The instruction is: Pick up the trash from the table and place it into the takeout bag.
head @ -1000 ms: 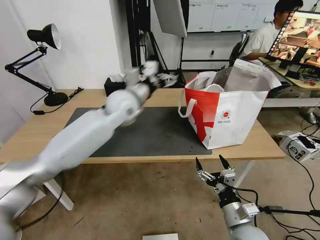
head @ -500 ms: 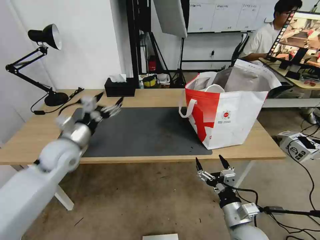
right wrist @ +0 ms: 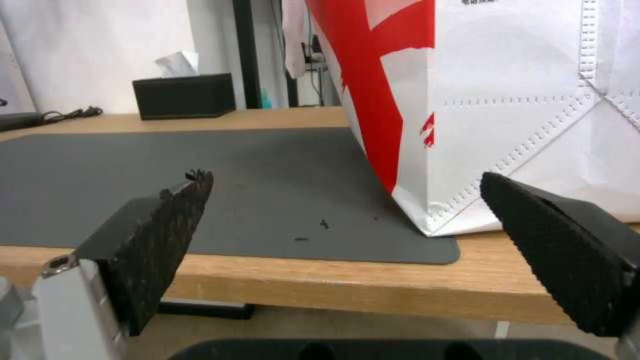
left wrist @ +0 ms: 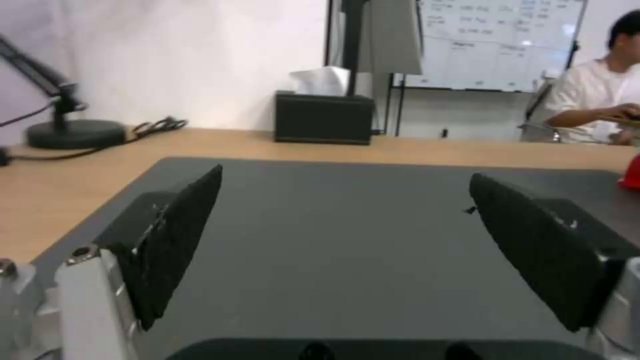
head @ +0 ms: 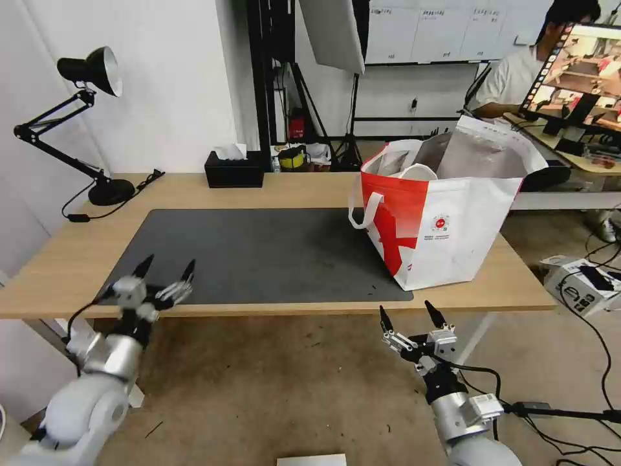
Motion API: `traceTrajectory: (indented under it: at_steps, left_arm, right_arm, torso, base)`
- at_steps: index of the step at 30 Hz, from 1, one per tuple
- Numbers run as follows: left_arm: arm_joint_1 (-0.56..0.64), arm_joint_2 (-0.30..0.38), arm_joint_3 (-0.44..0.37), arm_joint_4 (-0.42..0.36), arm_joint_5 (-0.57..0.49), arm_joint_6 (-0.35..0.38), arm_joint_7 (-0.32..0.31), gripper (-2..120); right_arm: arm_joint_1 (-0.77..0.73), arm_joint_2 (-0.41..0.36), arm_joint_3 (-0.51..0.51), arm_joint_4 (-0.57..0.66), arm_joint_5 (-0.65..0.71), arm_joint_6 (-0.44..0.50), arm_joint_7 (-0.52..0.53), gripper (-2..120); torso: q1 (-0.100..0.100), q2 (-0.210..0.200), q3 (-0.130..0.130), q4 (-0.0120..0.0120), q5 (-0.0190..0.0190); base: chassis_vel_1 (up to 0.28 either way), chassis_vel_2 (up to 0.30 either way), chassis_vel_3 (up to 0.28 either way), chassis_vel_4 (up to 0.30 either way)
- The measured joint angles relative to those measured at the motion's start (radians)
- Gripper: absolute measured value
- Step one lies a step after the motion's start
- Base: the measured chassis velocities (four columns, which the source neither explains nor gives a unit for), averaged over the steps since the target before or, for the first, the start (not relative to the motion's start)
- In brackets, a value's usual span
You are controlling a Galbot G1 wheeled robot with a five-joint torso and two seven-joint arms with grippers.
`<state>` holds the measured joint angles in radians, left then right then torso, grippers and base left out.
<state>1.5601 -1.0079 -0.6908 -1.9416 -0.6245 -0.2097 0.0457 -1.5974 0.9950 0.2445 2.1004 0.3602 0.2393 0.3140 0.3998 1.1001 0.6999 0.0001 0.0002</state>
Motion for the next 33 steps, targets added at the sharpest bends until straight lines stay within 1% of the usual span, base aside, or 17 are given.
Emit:
traceTrajectory:
  at_steps: [1,2,4,11,33]
  left_arm:
    - [0.0,0.0,0.0,0.0,0.0,0.0,0.0,100]
    - [0.03,-0.017,-0.023,0.006,0.0,-0.022,0.008,100]
    - [0.055,-0.034,-0.041,0.01,0.0,-0.037,0.014,100]
    - [0.08,-0.064,-0.048,0.02,0.002,-0.046,0.019,100]
    - [0.076,-0.063,-0.042,0.02,0.001,-0.042,0.018,100]
  right_arm:
    - [0.0,0.0,0.0,0.0,0.0,0.0,0.0,100]
    - [0.0,0.0,0.0,0.0,0.0,0.0,0.0,100]
    - [0.0,0.0,0.0,0.0,0.0,0.0,0.0,100]
    - [0.0,0.0,0.0,0.0,0.0,0.0,0.0,100]
    - [0.0,0.0,0.0,0.0,0.0,0.0,0.0,100]
  torso:
    - [0.0,0.0,0.0,0.0,0.0]
    - [0.0,0.0,0.0,-0.0001,0.0]
    - [0.0,0.0,0.0,0.0,-0.0001]
    - [0.0,0.0,0.0,0.0,-0.0001]
    - [0.0,0.0,0.0,-0.0001,-0.0001]
  base:
    - [0.0,0.0,0.0,0.0]
    - [0.0,0.0,0.0,0.0]
    - [0.0,0.0,0.0,0.0]
    - [0.0,0.0,0.0,0.0]
    - [0.0,0.0,0.0,0.0]
